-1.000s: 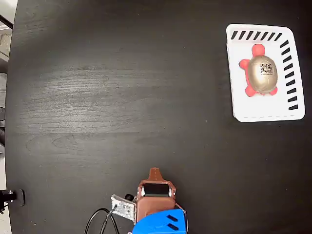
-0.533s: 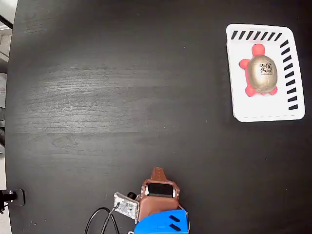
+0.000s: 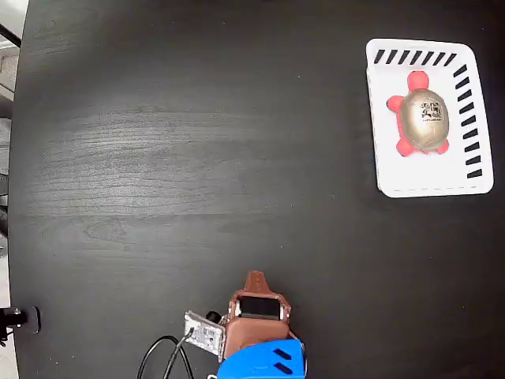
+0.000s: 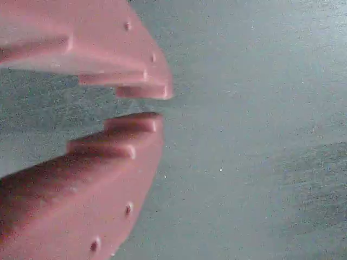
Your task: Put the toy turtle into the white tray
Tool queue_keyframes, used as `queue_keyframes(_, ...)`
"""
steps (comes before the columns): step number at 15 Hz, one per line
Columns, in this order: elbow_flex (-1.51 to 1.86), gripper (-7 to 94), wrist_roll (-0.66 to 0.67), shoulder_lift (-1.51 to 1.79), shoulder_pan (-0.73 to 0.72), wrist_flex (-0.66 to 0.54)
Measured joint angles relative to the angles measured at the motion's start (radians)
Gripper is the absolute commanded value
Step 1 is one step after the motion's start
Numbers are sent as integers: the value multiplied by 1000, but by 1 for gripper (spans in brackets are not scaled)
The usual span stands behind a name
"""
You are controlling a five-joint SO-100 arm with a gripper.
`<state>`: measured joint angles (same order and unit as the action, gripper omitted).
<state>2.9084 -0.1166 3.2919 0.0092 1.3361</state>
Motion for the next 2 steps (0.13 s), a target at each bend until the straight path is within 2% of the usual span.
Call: queue_keyframes(2,0,0,0,0,0,0)
